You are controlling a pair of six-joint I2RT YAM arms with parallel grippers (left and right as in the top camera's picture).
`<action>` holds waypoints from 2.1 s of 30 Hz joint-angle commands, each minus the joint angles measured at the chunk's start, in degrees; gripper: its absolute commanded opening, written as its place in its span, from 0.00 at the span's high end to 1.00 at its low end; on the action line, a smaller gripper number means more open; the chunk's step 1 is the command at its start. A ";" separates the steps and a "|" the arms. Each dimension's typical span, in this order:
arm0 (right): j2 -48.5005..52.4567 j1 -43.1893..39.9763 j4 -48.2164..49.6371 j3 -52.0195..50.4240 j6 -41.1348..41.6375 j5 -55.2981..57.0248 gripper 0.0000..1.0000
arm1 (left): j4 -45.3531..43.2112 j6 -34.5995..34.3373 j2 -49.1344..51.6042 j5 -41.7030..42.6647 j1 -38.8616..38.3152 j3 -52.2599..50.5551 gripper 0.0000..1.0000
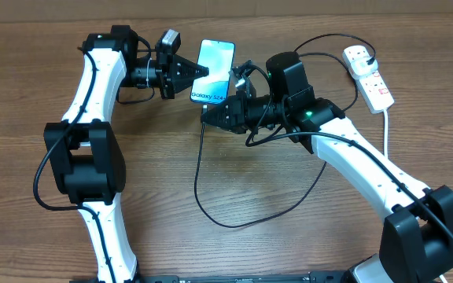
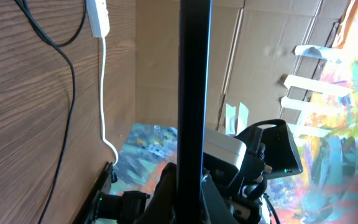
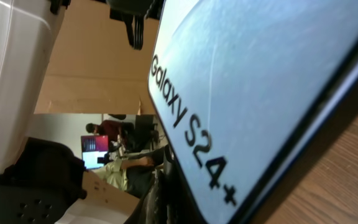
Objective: Plug charger to phone and switch on socket
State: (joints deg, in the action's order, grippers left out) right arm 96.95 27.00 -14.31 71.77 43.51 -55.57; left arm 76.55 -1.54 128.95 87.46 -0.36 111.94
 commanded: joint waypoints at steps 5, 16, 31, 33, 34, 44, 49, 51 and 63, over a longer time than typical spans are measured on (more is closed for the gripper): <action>0.22 0.07 0.02 0.63 0.24 -2.36 0.96 | -0.04 -0.22 -0.37 3.15 1.49 0.63 0.96; 0.22 -1.51 -0.11 0.63 0.24 -1.53 0.96 | 0.15 -0.20 -0.37 3.15 1.46 0.63 0.96; 0.26 -0.52 1.16 0.63 2.19 -1.49 0.96 | 0.15 -0.17 -0.37 3.15 1.38 0.63 0.96; 0.26 -0.48 1.27 0.63 2.54 -1.20 0.96 | 0.15 -0.17 -0.37 3.15 1.33 0.61 0.96; 0.26 -0.42 1.29 0.63 2.80 -0.79 0.96 | 0.15 -0.20 -0.37 3.15 1.29 0.61 0.96; 0.26 0.44 1.62 0.63 2.97 -0.66 0.96 | 0.15 -0.22 -0.37 3.13 1.05 0.61 0.96; 0.26 1.44 1.62 0.63 2.95 0.09 0.96 | 0.17 -0.22 -0.37 3.15 1.05 0.63 0.96; 0.26 1.40 1.62 0.63 2.97 0.42 0.96 | 0.17 -0.22 -0.37 3.17 1.05 0.63 0.96; 0.28 1.31 1.70 0.63 2.97 1.97 0.96 | 0.70 -0.15 -0.37 3.17 1.05 0.63 0.96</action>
State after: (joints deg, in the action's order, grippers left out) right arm 96.95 28.25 -13.08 71.77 46.48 -54.52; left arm 76.86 -1.54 128.95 87.46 0.99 111.94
